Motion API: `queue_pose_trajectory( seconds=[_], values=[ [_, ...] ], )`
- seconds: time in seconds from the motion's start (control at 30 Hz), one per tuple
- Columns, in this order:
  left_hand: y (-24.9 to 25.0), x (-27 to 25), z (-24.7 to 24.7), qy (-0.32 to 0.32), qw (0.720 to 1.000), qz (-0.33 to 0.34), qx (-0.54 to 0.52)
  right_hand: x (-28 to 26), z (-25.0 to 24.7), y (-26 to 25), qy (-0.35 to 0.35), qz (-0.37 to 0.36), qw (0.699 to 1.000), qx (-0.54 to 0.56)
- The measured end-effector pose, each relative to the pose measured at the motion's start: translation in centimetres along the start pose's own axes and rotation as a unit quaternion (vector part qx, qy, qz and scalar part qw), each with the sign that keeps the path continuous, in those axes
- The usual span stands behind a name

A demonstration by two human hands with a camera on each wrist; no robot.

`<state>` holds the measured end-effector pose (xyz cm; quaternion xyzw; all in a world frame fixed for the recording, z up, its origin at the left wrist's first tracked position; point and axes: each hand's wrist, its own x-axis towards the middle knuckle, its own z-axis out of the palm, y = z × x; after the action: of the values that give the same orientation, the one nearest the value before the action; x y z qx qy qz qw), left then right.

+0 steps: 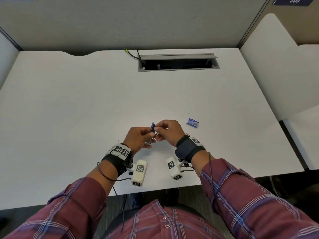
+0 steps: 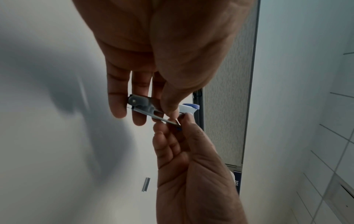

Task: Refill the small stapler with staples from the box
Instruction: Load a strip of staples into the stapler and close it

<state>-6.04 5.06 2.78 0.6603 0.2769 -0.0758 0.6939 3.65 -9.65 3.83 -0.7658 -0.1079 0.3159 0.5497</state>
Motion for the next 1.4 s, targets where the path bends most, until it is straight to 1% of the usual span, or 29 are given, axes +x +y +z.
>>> queue_pose_trajectory(
  seconds=[0.2, 0.33, 0.47, 0.6, 0.67, 0.77, 0.9, 0.97, 1.07, 1.17, 1.27, 1.4],
  values=[
    [0.2, -0.4, 0.1, 0.002, 0.999, -0.025, -0.02, -0.5, -0.1, -0.4, -0.008, 0.002, 1.0, 0.011],
    [0.4, -0.7, 0.6, 0.0, 1.0, -0.019, -0.005, -0.5, 0.2, -0.4, 0.023, 0.006, 1.0, -0.004],
    [0.0, -0.6, 1.0, 0.01, 1.0, -0.01, 0.001, -0.5, 0.5, -0.8, 0.035, 0.01, 0.999, -0.035],
    [0.1, -0.5, 1.2, 0.042, 0.999, 0.014, -0.009, -0.2, 0.1, -0.3, 0.078, 0.03, 0.995, -0.056],
    [0.6, -0.3, 1.0, 0.061, 0.997, 0.022, -0.04, 0.0, -0.3, 0.6, 0.082, 0.049, 0.995, 0.002],
    [1.0, -0.1, 0.6, 0.076, 0.993, 0.031, -0.082, -0.2, -0.2, 1.1, 0.052, 0.054, 0.992, 0.103],
    [0.8, 0.1, 0.1, 0.094, 0.983, 0.042, -0.153, -0.4, 0.2, 1.0, 0.05, 0.049, 0.984, 0.166],
    [0.7, 0.3, 0.0, 0.103, 0.974, 0.027, -0.202, -0.4, 0.1, 1.3, 0.056, 0.053, 0.979, 0.188],
    [0.5, 0.4, -0.3, 0.102, 0.951, -0.009, -0.293, -0.3, -0.4, 1.4, 0.067, 0.06, 0.97, 0.228],
    [0.2, 0.2, -0.9, 0.113, 0.933, -0.025, -0.342, 0.0, -0.9, 1.5, 0.076, 0.065, 0.963, 0.25],
    [0.1, -0.1, -1.4, 0.122, 0.927, -0.026, -0.355, 0.1, -1.3, 1.3, 0.082, 0.064, 0.958, 0.268],
    [0.1, -0.5, -1.6, 0.106, 0.954, -0.045, -0.277, 0.2, -1.9, 0.8, 0.081, 0.057, 0.95, 0.297]
  ],
)
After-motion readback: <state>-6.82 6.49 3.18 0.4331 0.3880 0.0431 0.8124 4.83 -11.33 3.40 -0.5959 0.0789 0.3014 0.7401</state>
